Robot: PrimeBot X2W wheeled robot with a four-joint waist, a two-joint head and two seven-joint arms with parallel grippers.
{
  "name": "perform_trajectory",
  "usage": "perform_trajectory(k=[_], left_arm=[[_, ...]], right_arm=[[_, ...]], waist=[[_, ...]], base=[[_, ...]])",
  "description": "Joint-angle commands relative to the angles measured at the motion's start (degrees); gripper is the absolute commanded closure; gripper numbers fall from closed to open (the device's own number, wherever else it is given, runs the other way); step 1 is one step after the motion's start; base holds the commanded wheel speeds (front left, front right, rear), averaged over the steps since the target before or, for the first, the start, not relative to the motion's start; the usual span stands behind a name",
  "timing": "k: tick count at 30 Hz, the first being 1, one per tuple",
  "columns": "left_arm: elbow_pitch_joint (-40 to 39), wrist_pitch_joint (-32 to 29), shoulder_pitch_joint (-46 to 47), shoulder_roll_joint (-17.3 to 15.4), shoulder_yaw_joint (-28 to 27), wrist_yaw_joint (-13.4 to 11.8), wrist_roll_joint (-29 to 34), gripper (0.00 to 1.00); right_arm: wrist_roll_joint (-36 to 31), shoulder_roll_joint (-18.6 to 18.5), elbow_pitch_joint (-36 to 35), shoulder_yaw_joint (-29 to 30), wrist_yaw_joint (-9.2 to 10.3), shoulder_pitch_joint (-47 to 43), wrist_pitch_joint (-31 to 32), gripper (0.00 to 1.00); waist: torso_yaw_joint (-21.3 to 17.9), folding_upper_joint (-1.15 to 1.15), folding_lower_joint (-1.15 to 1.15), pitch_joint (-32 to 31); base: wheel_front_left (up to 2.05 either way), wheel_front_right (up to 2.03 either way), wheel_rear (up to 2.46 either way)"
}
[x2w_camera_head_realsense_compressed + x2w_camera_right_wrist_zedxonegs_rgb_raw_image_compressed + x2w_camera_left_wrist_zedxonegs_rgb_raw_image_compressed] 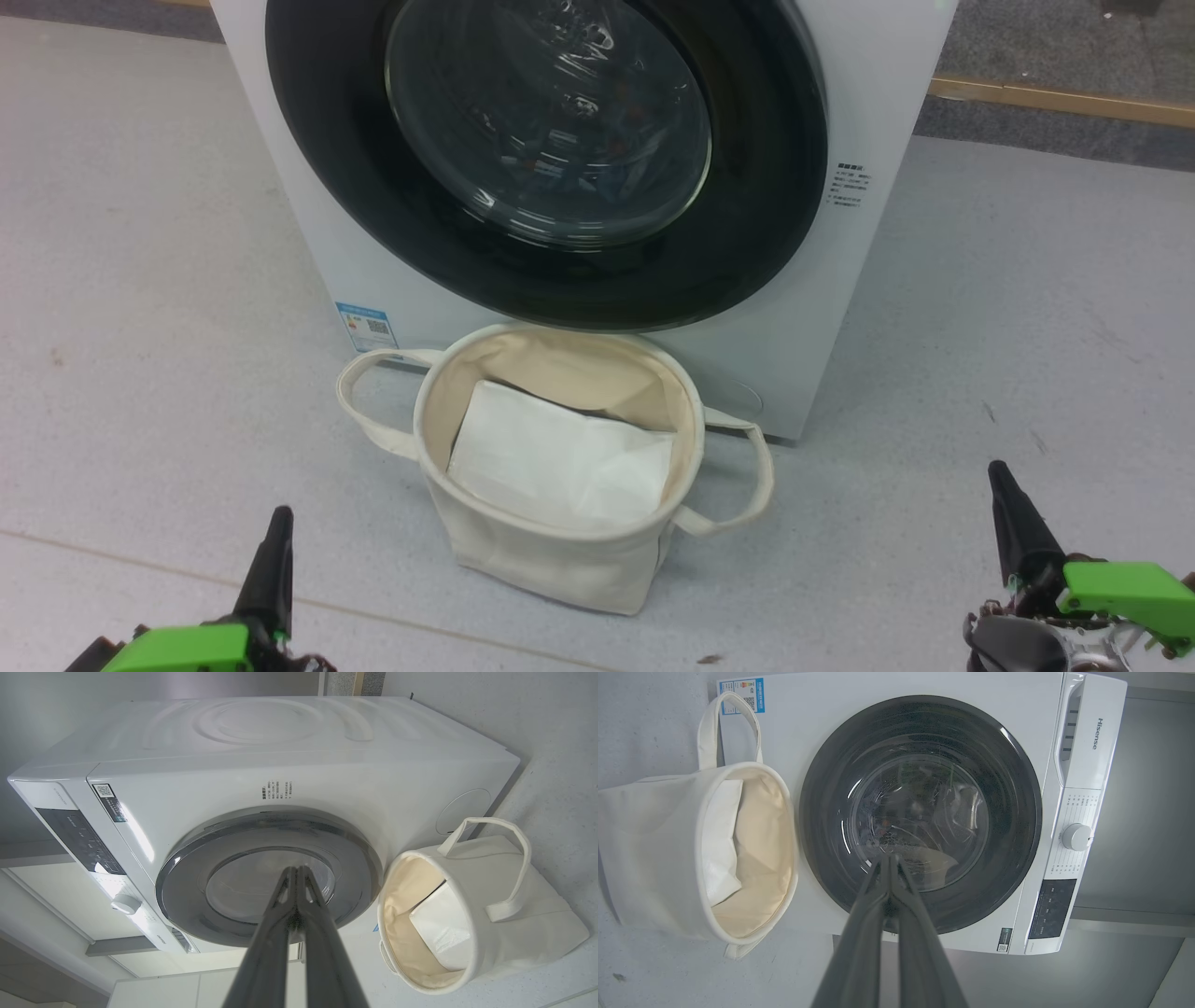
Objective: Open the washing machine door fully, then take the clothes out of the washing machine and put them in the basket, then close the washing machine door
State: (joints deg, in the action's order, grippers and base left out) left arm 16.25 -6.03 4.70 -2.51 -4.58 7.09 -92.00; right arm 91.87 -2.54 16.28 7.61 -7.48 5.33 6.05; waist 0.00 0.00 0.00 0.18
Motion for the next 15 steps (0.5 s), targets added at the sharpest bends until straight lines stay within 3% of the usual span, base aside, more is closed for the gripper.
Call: perform_trajectory(k=[1,15], left_arm=[[-2.23,-0.44,1.48,-0.37,-1.92,0.40,-0.19,1.00],[-2.23,-0.44,1.48,-0.37,-1.92,0.40,-0.19,1.00]], right_arm=[[0.32,-0.33,-2.25,-1.11,-0.01,0.86,0.42,1.00],[0.32,-0.33,-2.25,-1.11,-0.01,0.86,0.42,1.00]], waist=[[0.00,0.00,0.00,0.00],[0.00,0.00,0.00,0.00]], base=[[0.00,0.00,0.00],[0.00,0.00,0.00]])
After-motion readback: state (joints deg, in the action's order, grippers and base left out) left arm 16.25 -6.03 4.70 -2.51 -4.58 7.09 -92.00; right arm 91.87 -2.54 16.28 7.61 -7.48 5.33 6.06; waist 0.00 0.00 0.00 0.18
